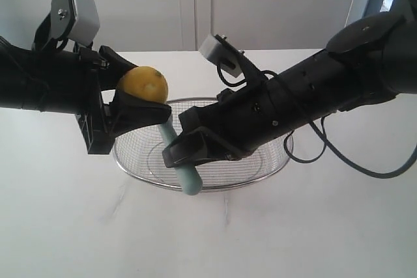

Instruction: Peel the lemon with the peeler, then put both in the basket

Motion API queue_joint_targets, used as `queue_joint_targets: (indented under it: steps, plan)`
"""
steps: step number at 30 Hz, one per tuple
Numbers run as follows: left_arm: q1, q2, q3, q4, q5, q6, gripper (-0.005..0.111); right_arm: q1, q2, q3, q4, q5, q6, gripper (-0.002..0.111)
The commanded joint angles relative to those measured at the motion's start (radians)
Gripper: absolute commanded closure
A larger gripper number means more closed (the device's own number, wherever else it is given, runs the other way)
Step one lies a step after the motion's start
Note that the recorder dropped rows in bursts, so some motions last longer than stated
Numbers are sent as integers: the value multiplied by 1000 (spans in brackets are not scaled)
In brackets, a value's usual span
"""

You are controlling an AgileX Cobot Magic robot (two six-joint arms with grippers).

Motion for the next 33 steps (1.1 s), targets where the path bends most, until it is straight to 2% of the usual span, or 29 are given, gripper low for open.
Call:
queue_joint_targets:
  steps: [1,33]
  plan:
    - [-2,-15,2,-21,28,-3,107,-1,-17,-10,15,10,-14,108]
    - [-2,-16,2,-21,0,-3,107,-1,-70,-10,-76,-58,42,108]
